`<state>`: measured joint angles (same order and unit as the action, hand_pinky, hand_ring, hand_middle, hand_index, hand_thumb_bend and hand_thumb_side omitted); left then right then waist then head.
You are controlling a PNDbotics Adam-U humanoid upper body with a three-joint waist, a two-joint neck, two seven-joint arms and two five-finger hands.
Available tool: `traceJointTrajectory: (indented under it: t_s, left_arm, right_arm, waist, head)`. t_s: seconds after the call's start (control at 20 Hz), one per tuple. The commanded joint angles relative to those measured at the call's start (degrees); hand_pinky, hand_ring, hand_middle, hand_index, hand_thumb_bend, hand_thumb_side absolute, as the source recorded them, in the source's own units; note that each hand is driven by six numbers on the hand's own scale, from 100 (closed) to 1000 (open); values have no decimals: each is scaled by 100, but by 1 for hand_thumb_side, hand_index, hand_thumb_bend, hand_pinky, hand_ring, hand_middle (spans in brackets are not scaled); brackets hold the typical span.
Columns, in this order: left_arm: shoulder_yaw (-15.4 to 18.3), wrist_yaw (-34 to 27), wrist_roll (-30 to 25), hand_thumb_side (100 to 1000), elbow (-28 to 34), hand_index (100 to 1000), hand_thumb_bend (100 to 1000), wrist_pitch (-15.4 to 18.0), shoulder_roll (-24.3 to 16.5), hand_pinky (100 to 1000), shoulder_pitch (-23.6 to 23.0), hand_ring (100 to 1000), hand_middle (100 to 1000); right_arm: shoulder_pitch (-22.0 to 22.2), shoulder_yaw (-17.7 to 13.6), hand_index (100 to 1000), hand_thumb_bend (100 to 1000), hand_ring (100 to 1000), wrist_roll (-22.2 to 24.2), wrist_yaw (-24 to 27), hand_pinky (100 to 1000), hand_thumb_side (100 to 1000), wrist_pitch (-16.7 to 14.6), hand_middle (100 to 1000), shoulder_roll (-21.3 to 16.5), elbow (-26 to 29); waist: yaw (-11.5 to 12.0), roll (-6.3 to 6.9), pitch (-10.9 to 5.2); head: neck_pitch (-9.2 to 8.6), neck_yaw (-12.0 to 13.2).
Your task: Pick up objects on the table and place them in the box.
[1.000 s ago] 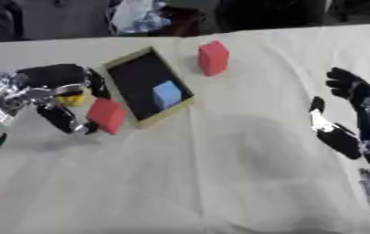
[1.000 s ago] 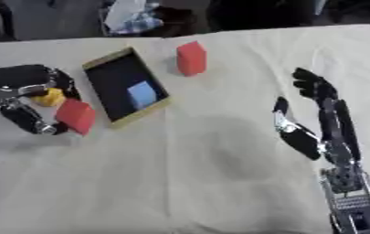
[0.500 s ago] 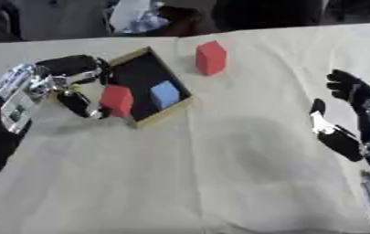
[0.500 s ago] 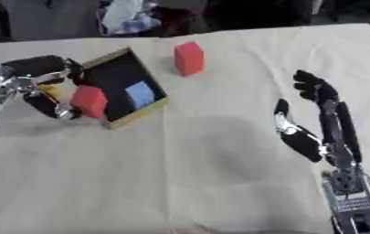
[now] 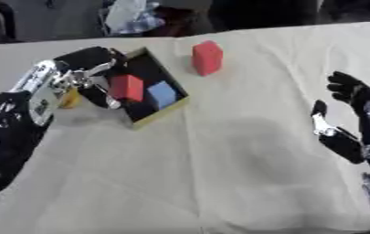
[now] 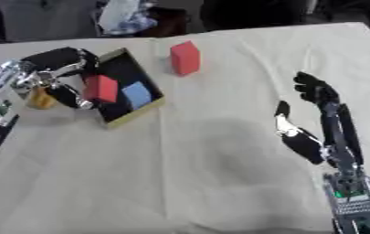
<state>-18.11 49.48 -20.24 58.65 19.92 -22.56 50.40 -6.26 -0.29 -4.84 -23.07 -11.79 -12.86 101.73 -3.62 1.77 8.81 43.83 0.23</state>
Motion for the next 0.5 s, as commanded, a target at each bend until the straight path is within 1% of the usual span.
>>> traceJointTrajectory:
  t_s: [0.05, 0.2, 0.35, 0.5]
  left_arm:
    - [10, 52, -15, 250, 23, 761, 531, 30, -3, 736, 134, 672, 629]
    - [1, 43, -12, 262, -1, 767, 543, 35, 57, 735, 124, 672, 634]
    - [-18, -28, 19, 303, 28, 797, 583, 49, 81, 738, 130, 677, 662]
    - [-29, -161, -10, 327, 189, 805, 601, 44, 15, 741, 146, 681, 669]
  right_arm:
    - [-63, 2, 898, 100, 825, 12, 29, 824, 194, -7, 812, -36, 65]
    - [-67, 9, 898, 100, 825, 17, 33, 824, 193, -9, 812, -31, 64]
    - [-71, 11, 898, 100, 825, 23, 34, 824, 193, -12, 812, -28, 63]
    - [-71, 4, 898, 100, 825, 20, 35, 824, 194, -11, 812, -30, 63]
  waist:
    - [-21, -7, -130]
    - [-33, -11, -134]
    - [-37, -14, -137]
    - [-30, -15, -141]
  head:
    - [29, 22]
    - [29, 22]
    - [29, 26]
    - [29, 18]
